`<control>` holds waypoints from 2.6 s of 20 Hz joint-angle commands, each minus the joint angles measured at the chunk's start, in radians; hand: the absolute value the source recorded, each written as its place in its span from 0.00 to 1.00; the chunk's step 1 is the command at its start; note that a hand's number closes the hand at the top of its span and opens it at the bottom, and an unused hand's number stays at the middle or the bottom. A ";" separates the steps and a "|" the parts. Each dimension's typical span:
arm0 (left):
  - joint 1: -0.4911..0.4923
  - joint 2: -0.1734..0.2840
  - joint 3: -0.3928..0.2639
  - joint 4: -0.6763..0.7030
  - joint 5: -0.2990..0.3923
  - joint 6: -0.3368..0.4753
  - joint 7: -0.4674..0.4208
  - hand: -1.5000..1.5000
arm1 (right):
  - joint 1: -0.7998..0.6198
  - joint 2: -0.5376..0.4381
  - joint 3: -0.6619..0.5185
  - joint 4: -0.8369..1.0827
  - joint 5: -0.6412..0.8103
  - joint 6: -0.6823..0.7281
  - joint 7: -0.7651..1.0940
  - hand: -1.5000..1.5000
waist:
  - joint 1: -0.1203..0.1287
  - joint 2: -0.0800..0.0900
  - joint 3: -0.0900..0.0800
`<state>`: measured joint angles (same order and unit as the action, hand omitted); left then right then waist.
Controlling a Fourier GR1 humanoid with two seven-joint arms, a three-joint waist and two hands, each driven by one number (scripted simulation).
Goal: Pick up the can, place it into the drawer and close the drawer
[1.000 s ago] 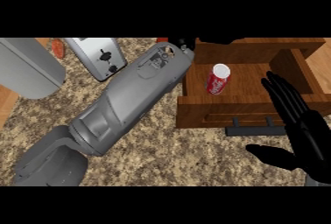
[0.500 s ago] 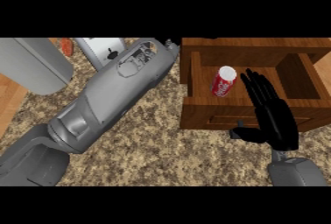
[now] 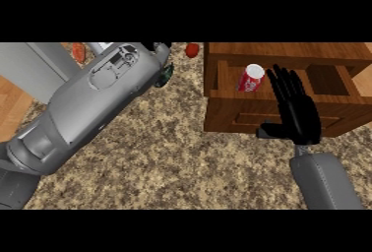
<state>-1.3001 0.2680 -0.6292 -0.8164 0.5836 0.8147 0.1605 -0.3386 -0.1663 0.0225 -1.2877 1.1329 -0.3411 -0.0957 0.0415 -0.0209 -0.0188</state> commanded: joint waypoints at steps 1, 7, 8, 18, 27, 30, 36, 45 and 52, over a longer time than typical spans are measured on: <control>0.004 0.048 0.003 -0.069 -0.009 -0.011 0.067 0.00 | -0.067 0.028 -0.020 0.210 0.014 -0.053 -0.015 0.00 | 0.010 0.022 0.020; 0.062 0.142 0.001 -0.175 -0.023 -0.035 0.125 0.00 | -0.214 0.006 -0.094 0.388 0.038 -0.156 -0.025 0.00 | 0.018 0.025 0.021; 0.138 0.147 -0.019 -0.240 -0.026 -0.022 0.109 0.00 | -0.193 0.006 -0.109 0.416 0.042 -0.215 -0.037 0.00 | 0.036 0.023 0.021; 0.226 0.197 -0.012 -0.363 -0.057 -0.026 0.158 0.00 | -0.506 0.012 -0.188 0.760 0.092 -0.357 0.002 0.00 | 0.039 0.037 0.021; 0.359 0.222 0.001 -0.466 -0.090 -0.019 0.120 0.00 | -0.682 -0.019 -0.240 0.956 0.099 -0.429 0.004 0.00 | 0.052 0.046 0.021; 0.374 0.242 0.015 -0.462 -0.102 -0.038 0.103 0.00 | -0.744 -0.047 -0.263 0.993 0.083 -0.393 -0.002 0.00 | 0.047 0.049 0.021; 0.439 0.277 0.026 -0.541 -0.098 -0.072 0.099 0.00 | -0.771 -0.086 -0.305 1.031 0.047 -0.387 -0.059 0.00 | 0.056 0.052 0.022; 0.509 0.273 0.026 -0.592 -0.120 -0.057 0.068 0.00 | -0.805 -0.001 -0.428 1.010 -0.104 -0.370 -0.192 0.00 | 0.070 0.053 0.024; 0.515 0.301 0.050 -0.609 -0.126 -0.047 0.099 0.00 | -0.833 0.045 -0.543 0.992 -0.242 -0.303 -0.316 0.00 | 0.053 0.046 0.024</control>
<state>-0.7897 0.5466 -0.5958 -1.4082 0.4572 0.7724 0.2469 -1.1120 -0.1973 -0.4306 -0.2645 1.0074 -0.6344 -0.3840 0.0677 0.0275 0.0054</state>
